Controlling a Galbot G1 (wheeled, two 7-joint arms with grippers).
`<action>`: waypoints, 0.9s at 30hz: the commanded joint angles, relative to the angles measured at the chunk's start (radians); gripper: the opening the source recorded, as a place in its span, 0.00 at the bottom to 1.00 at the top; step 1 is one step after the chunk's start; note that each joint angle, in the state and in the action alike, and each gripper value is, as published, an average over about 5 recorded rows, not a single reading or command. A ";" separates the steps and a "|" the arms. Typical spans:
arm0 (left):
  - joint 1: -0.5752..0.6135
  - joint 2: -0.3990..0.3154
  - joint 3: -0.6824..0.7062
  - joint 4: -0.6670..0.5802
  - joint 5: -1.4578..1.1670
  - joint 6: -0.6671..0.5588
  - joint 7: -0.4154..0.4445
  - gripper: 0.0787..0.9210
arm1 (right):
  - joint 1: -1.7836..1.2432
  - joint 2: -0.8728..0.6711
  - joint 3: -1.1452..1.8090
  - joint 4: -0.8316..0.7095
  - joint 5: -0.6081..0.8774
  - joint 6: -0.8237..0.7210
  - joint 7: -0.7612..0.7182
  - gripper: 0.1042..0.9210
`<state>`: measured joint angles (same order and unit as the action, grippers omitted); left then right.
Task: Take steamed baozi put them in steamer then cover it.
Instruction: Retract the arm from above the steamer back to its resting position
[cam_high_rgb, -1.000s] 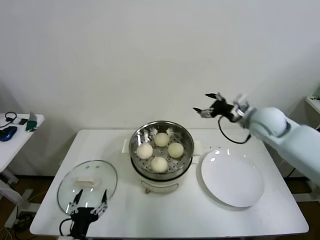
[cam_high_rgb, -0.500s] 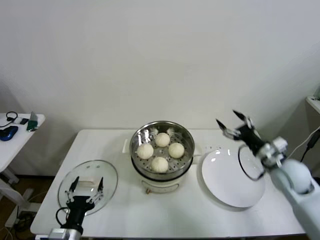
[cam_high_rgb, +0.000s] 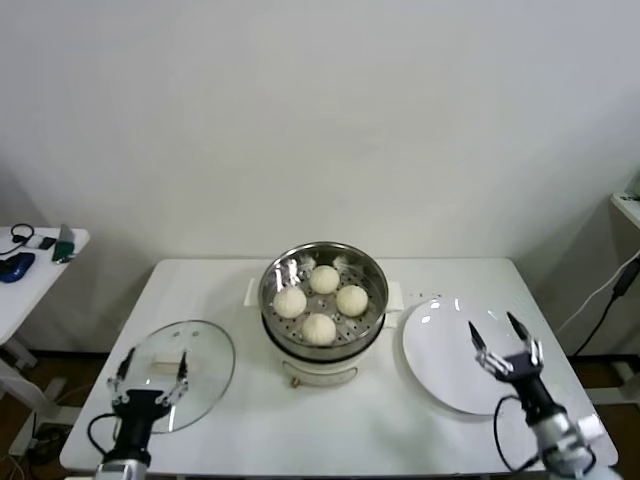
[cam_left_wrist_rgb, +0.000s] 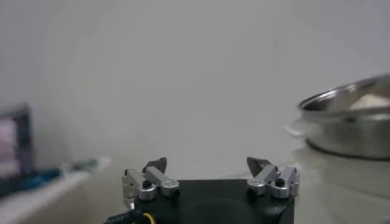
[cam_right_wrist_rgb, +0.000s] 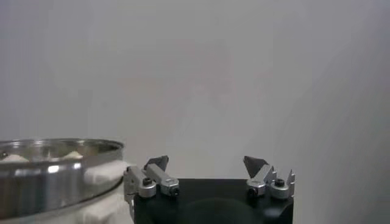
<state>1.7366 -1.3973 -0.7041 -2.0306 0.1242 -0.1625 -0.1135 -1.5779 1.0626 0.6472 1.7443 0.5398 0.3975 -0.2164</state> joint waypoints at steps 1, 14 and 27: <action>0.024 0.031 -0.019 0.070 0.919 -0.034 -0.296 0.88 | -0.141 0.134 -0.002 -0.068 -0.051 0.165 0.011 0.88; -0.079 0.051 -0.027 0.310 1.250 0.052 -0.270 0.88 | -0.141 0.141 -0.034 -0.076 -0.062 0.133 0.042 0.88; -0.189 0.068 -0.015 0.397 1.184 0.090 -0.221 0.88 | -0.148 0.167 -0.040 -0.090 -0.108 0.137 0.048 0.88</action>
<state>1.6191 -1.3370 -0.7244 -1.7177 1.2302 -0.0990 -0.3330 -1.7127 1.2106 0.6101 1.6638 0.4655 0.5220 -0.1723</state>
